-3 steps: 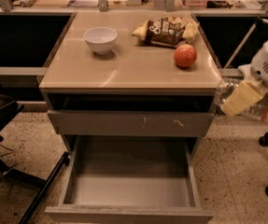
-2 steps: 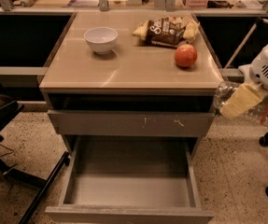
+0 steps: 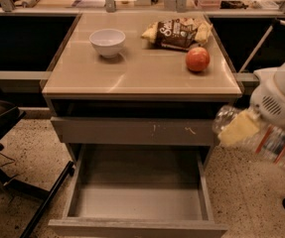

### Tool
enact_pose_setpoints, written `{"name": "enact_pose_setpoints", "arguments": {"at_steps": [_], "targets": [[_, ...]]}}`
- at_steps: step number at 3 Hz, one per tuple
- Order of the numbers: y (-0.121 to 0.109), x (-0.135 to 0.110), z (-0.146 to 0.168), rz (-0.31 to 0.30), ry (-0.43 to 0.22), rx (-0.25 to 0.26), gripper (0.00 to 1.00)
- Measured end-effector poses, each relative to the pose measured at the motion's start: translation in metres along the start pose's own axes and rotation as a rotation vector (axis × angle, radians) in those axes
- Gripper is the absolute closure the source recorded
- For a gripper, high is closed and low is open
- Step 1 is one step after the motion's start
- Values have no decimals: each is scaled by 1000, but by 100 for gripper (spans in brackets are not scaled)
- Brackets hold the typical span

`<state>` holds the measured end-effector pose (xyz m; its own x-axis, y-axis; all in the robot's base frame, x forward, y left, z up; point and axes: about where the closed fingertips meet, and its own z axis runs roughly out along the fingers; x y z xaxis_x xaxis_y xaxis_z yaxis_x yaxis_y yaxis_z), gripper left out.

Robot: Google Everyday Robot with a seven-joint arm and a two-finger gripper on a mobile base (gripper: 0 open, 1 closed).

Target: Place water bottle into middle drawer

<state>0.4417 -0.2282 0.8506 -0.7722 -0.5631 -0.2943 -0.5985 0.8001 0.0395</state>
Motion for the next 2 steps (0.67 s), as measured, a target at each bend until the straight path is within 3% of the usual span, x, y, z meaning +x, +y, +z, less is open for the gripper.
{"name": "enact_pose_setpoints", "arguments": {"at_steps": [1,2], "targets": [[48,14,99,19,-14,-224,100],[117,17,192,53,-12,-539,100]]}}
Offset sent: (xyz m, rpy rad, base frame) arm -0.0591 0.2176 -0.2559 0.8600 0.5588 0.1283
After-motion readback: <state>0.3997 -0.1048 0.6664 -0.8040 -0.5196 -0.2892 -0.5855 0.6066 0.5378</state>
